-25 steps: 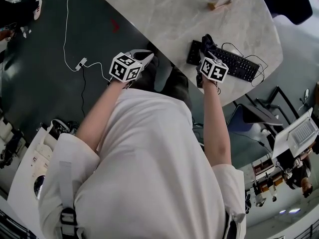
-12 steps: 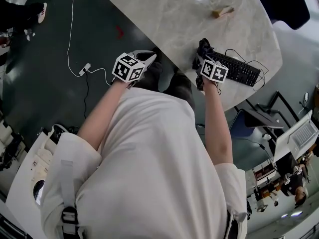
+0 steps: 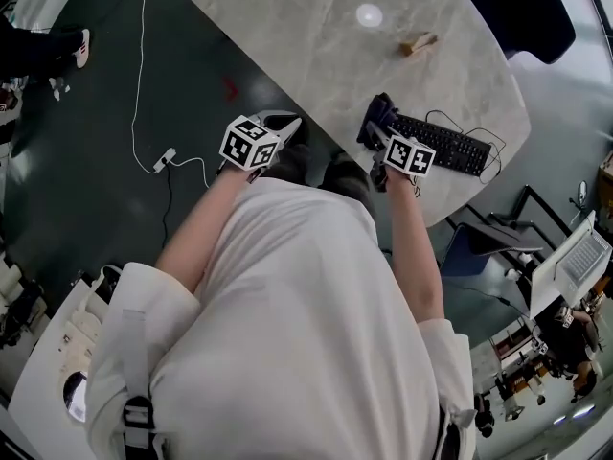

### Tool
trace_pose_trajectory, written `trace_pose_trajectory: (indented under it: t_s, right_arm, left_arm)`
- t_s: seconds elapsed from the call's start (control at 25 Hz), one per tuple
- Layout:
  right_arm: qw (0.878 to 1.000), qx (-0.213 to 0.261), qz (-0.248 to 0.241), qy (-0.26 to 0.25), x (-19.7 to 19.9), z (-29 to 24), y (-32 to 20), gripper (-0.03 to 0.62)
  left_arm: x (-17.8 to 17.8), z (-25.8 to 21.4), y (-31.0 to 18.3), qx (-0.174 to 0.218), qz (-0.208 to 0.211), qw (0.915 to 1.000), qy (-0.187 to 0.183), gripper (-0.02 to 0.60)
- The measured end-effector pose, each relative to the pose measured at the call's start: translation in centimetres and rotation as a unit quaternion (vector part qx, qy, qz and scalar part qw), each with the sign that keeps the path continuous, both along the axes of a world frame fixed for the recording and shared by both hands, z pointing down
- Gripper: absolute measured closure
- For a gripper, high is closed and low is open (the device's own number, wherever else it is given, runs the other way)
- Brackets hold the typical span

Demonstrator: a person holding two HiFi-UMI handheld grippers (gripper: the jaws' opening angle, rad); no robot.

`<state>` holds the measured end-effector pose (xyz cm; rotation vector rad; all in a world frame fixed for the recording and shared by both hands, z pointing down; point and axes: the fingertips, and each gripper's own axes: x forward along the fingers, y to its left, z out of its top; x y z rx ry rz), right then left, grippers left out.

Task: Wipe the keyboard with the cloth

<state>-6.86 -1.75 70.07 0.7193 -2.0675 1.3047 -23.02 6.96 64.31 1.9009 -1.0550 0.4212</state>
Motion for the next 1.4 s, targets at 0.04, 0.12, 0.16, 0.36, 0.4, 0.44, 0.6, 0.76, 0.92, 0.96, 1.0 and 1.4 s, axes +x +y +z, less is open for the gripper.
trace_pose_trajectory:
  t_s: [0.04, 0.12, 0.16, 0.36, 0.4, 0.44, 0.6, 0.76, 0.92, 0.96, 1.0, 1.4]
  right_arm:
    - [1.0, 0.005, 0.003, -0.001, 0.1, -0.4, -0.1, 0.534]
    - [1.0, 0.014, 0.012, 0.0, 0.5, -1.4, -0.3, 0.534]
    - [1.0, 0.018, 0.018, 0.001, 0.8, -1.9, -0.4, 0.534]
    - [0.998, 0.019, 0.052, -0.012, 2.3, -4.1, 0.6, 0.534]
    - [0.998, 0.019, 0.058, -0.015, 2.7, -4.5, 0.9, 0.534]
    - [0.998, 0.021, 0.064, -0.016, 3.2, -4.8, 1.3, 0.534]
    - [0.994, 0.04, 0.098, -0.025, 5.0, -6.3, 2.1, 0.534]
    - [0.989, 0.058, 0.132, -0.025, 7.2, -7.6, 3.4, 0.534]
    - [0.985, 0.069, 0.157, -0.026, 9.8, -8.3, 4.8, 0.534]
    - [0.984, 0.073, 0.161, -0.026, 10.5, -8.5, 5.1, 0.534]
    - [0.983, 0.077, 0.167, -0.026, 11.2, -8.7, 5.3, 0.534]
    - [0.97, 0.115, 0.207, -0.049, 17.9, -11.4, 8.4, 0.534]
  left_arm:
    - [-0.1, -0.2, -0.2, 0.004, 0.001, 1.0, 0.002, 0.575]
    - [-0.2, -0.6, -0.3, 0.011, 0.003, 0.9999, 0.008, 0.575]
    - [-0.3, -0.9, -0.3, 0.014, 0.003, 0.9998, 0.011, 0.575]
    - [-0.3, -1.4, -0.3, 0.02, 0.007, 0.9992, 0.035, 0.575]
    - [-0.1, -1.5, -0.2, 0.019, 0.012, 0.9989, 0.041, 0.575]
    - [0.2, -1.4, 0.0, 0.016, 0.017, 0.9986, 0.048, 0.575]
    - [1.0, -1.3, 0.1, 0.005, 0.04, 0.997, 0.066, 0.575]
    - [2.5, -1.1, 0.2, -0.002, 0.065, 0.995, 0.075, 0.575]
    - [4.3, -1.7, -0.3, -0.001, 0.086, 0.9933, 0.078, 0.575]
    - [4.8, -2.0, -0.5, 0.002, 0.089, 0.9929, 0.079, 0.575]
    - [5.3, -2.4, -0.7, 0.006, 0.091, 0.9927, 0.079, 0.575]
    - [11.0, -5.1, 0.9, 0.032, 0.086, 0.9935, 0.068, 0.575]
